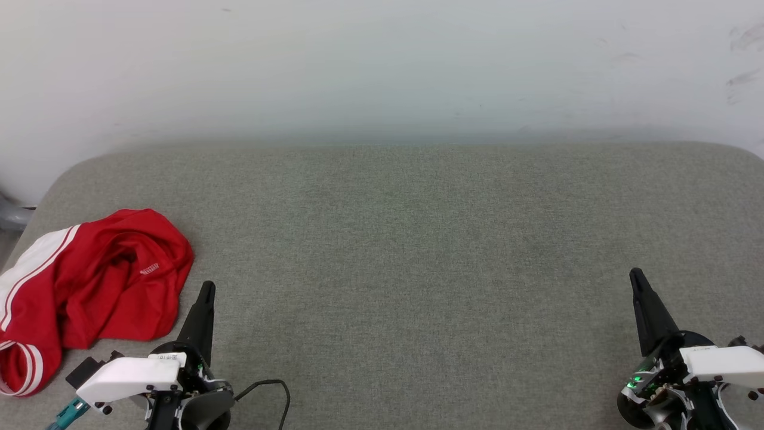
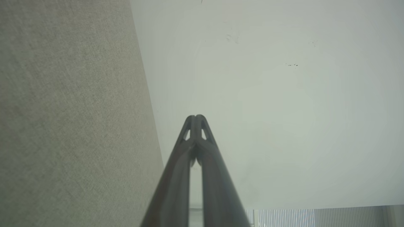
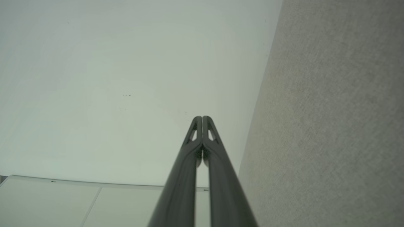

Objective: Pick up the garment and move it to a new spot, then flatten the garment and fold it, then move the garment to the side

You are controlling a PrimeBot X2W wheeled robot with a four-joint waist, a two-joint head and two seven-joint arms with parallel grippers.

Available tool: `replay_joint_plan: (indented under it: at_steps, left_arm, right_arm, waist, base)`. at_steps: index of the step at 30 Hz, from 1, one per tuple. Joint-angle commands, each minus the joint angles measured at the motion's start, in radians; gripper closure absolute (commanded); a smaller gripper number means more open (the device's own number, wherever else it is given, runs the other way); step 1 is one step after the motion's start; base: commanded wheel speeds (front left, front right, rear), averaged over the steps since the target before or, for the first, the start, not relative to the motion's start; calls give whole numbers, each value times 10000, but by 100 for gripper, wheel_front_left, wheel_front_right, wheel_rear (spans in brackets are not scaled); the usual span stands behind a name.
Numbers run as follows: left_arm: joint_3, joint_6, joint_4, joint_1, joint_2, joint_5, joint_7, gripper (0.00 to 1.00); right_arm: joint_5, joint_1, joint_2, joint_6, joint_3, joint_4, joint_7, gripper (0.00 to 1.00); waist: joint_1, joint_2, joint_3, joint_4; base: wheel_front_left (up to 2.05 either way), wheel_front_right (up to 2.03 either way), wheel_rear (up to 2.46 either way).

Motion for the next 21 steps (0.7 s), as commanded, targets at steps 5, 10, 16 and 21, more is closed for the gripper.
replay_joint_plan:
  at_steps: [5,10,16,21]
  left_arm:
    - [22,-26,-15,-58,-25,-14,21,100]
    - [22,-26,-15,-58,-25,-14,21,100]
    - [22,-26,-15,-58,-25,-14,21,100]
    - [-32,4,106,49,-4,2,-8,0]
  right_arm:
    - [-43,-135,40,-3,7,13,16,100]
    - [-43,-135,40,-3,5,13,16,100]
    - [-43,-135,40,-3,5,13,15,100]
    - [-4,74,2,0,7,80,-10,0]
  waist:
    - [0,-1,0,0]
    - [0,-1,0,0]
    - [0,-1,0,0]
    - [0,-1,0,0]
  base:
    - [0,0,0]
    - [0,0,0]
    - [0,0,0]
    - [0,0,0]
